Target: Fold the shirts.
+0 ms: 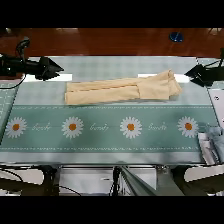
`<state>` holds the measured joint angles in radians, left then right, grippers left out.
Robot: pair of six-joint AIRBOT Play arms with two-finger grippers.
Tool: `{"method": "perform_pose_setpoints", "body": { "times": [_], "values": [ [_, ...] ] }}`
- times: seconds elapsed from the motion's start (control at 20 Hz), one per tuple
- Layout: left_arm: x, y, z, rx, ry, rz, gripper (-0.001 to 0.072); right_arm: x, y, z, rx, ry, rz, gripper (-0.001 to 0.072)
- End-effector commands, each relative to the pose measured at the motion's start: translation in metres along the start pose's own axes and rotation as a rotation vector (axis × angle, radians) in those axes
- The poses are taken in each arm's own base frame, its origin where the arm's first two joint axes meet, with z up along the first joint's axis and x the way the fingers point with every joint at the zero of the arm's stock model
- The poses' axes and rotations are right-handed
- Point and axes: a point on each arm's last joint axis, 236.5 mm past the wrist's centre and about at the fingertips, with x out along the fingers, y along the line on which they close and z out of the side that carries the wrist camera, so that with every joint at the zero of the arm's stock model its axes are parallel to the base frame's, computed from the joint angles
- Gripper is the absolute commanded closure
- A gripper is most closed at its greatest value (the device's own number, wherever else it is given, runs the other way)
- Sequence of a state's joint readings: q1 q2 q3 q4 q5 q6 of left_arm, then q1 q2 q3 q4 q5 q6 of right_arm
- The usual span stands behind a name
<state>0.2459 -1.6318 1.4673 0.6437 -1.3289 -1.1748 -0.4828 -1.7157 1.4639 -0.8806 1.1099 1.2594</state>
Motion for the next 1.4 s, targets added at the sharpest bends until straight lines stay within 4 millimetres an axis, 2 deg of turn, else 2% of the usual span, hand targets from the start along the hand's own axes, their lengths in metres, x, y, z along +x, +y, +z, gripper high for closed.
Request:
{"method": "perform_pose_setpoints", "body": {
  "times": [0.0, 0.15, 0.25, 0.35, 0.5, 0.55, 0.6, 0.65, 0.7, 0.75, 0.85, 0.9, 0.95, 1.0, 1.1, 1.2, 1.35],
  "values": [
    [0.011, -0.019, -0.012, 0.036, 0.052, -0.020, 0.0160, 0.012, -0.006, -0.023, 0.077, 0.113, 0.121, 0.0117],
    [0.021, -0.029, -0.018, 0.055, 0.076, -0.029, 0.0160, 0.039, -0.010, -0.027, 0.086, 0.126, 0.121, 0.0117],
    [0.025, -0.035, -0.021, 0.066, 0.088, -0.034, 0.0160, 0.060, -0.006, -0.038, 0.066, 0.164, 0.125, 0.0117],
    [0.030, -0.039, -0.024, 0.075, 0.099, -0.038, 0.0160, 0.081, 0.006, -0.049, 0.042, 0.198, 0.152, 0.0117],
    [0.034, -0.044, -0.027, 0.084, 0.110, -0.042, 0.0179, 0.107, 0.039, -0.063, -0.006, 0.229, 0.195, 0.0119],
    [0.034, -0.044, -0.027, 0.085, 0.111, -0.043, 0.0179, 0.113, 0.047, -0.066, -0.024, 0.232, 0.193, 0.0143],
    [0.035, -0.045, -0.028, 0.087, 0.113, -0.044, 0.0178, 0.119, 0.056, -0.068, -0.040, 0.229, 0.193, 0.0241],
    [0.035, -0.046, -0.028, 0.087, 0.114, -0.044, 0.0179, 0.123, 0.063, -0.069, -0.054, 0.225, 0.199, 0.0384],
    [0.035, -0.046, -0.029, 0.087, 0.119, -0.046, 0.0179, 0.123, 0.069, -0.070, -0.063, 0.225, 0.215, 0.0581],
    [0.034, -0.046, -0.031, 0.087, 0.125, -0.048, 0.0179, 0.119, 0.076, -0.070, -0.055, 0.229, 0.240, 0.0680],
    [0.034, -0.048, -0.034, 0.084, 0.137, -0.057, 0.0183, 0.100, 0.092, -0.072, -0.084, 0.247, 0.279, 0.0681],
    [0.035, -0.052, -0.035, 0.070, 0.143, -0.066, 0.0306, 0.084, 0.101, -0.073, -0.110, 0.255, 0.292, 0.0681],
    [0.038, -0.058, -0.037, 0.064, 0.150, -0.080, 0.0495, 0.069, 0.111, -0.074, -0.137, 0.263, 0.302, 0.0681],
    [0.042, -0.068, -0.040, 0.069, 0.156, -0.101, 0.0603, 0.051, 0.119, -0.075, -0.161, 0.265, 0.291, 0.0682],
    [0.057, -0.090, -0.051, 0.067, 0.192, -0.131, 0.0683, 0.017, 0.130, -0.076, -0.201, 0.256, 0.246, 0.0682],
    [0.080, -0.115, -0.068, 0.091, 0.233, -0.141, 0.0683, -0.016, 0.138, -0.083, -0.238, 0.266, 0.199, 0.0682],
    [0.129, -0.158, -0.085, 0.111, 0.215, -0.139, 0.0683, -0.060, 0.139, -0.098, -0.286, 0.280, 0.107, 0.0681]
  ]
}}
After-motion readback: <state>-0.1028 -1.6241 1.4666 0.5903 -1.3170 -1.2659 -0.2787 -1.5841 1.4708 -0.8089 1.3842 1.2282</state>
